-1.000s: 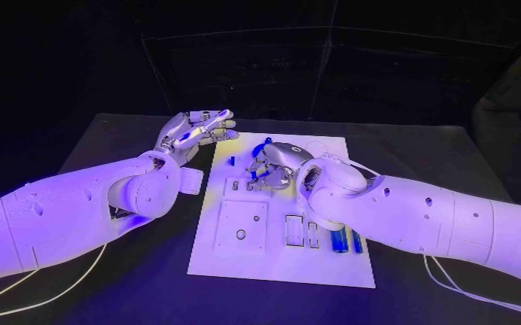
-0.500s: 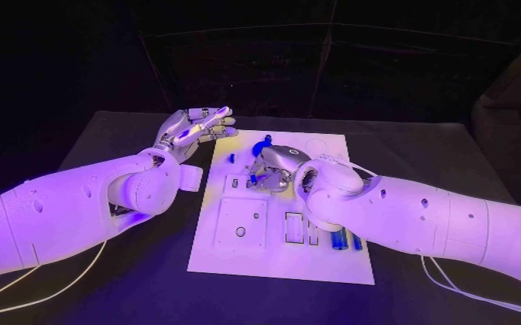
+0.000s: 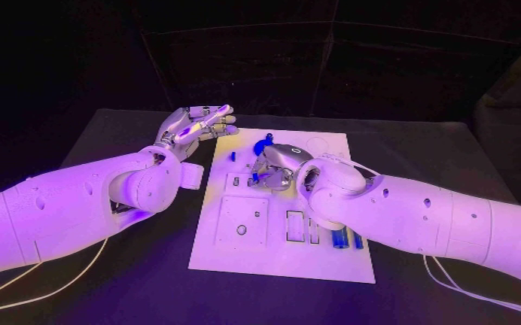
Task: Assemble the parts on the task board
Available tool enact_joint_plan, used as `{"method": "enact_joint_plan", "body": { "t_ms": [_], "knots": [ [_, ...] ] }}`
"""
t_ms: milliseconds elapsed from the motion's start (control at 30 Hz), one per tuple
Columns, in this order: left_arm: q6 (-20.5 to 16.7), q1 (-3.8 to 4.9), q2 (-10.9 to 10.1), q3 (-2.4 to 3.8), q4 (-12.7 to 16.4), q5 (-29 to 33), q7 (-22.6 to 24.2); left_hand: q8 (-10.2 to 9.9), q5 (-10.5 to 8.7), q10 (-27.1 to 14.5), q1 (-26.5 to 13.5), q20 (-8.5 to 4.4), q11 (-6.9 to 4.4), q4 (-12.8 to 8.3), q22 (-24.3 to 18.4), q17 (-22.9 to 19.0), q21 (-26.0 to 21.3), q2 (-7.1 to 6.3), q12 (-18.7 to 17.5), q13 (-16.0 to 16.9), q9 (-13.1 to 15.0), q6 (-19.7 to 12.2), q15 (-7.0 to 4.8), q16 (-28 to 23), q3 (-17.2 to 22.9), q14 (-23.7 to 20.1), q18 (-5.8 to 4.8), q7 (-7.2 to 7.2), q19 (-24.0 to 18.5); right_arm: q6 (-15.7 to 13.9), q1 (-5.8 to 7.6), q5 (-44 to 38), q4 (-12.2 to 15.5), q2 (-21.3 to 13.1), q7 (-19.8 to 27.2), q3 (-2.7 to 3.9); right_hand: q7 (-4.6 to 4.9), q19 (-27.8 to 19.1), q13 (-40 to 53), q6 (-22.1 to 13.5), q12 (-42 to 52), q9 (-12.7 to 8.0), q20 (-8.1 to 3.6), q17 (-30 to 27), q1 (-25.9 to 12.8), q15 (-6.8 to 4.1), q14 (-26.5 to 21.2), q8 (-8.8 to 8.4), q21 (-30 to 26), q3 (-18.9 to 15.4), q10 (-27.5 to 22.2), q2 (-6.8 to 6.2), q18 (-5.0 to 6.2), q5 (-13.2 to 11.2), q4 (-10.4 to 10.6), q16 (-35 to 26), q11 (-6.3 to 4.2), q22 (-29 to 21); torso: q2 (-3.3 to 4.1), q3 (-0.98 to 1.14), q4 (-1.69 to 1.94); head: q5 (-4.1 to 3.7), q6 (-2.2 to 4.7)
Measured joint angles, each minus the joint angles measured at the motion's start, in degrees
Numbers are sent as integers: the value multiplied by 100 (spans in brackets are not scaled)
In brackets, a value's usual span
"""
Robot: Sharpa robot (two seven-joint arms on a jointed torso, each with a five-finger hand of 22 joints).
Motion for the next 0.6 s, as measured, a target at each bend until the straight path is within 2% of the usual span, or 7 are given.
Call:
{"method": "enact_joint_plan", "body": {
  "t_ms": [267, 367, 600],
  "knots": [
    [0, 0, -4, 0, -7, 1, 0, 0, 0, 0, 7, 0, 0, 0, 0, 1, 0, 7, 0, 0, 0, 0, 0, 0, 0, 0, 0, 0, 0, 35, 0, -45, -1, -19, 8, 5, -9, 0, 0, -8, -1, 0, 0, 0, -22, 0, 0, -32, 0, 17, 0, -23, -1, -2, -17, 0, 0, 0, -2, 0, 3, -3, -12],
    [0, 0, -4, 0, -10, 2, 0, 0, 0, 21, 26, 0, -22, -17, 0, 8, 0, 26, 0, 0, 0, 0, 21, 0, 17, 21, 0, 0, 0, 70, 3, -66, -8, -20, 13, 9, -11, 0, -1, -8, -3, 1, 0, 0, -83, 0, 0, -32, 0, 20, 0, -83, 0, -27, -20, 0, 0, 0, -2, 1, 3, -3, -18],
    [1, 0, -4, 0, -18, 2, 0, 0, 0, 21, 26, 0, -21, -17, 0, 8, 0, 26, 0, 0, 0, 0, 21, 0, 17, 21, 0, 0, 0, 143, 10, -122, -12, -20, 22, 12, -17, 0, 1, -4, -25, -13, 0, 0, -135, 0, 0, -33, 0, 20, 1, -135, 0, -60, -21, 0, 0, 0, -1, 1, 3, 9, -26]
  ]
}}
